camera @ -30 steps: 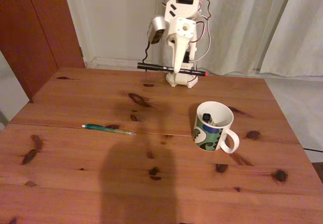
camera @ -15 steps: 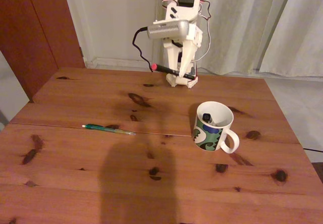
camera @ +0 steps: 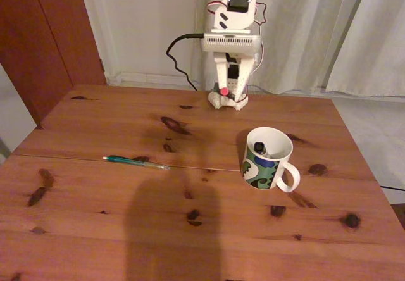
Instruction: Clean up the desk and place the pens and markers into the cup
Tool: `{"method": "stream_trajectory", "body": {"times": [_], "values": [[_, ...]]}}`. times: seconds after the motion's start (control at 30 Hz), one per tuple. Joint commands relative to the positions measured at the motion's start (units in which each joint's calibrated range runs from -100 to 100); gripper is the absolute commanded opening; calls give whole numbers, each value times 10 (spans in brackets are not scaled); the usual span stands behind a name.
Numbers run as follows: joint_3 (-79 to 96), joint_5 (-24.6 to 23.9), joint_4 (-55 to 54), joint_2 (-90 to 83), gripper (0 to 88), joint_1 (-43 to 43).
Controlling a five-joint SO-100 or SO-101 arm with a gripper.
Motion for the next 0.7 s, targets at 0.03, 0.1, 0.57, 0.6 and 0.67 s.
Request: {"method": "stream_trajectory", "body": {"times": [0.03,0.1,0.57,0.6,0.67], "values": [[-7,-26,-80,-23,7,-9],[-7,-32,-105,-23,7,-15],[-7,-78,-124,-23,8,-106],[-7,-78,-124,-23,8,-112],[-7,-78,-124,-23,6,-123]]}}
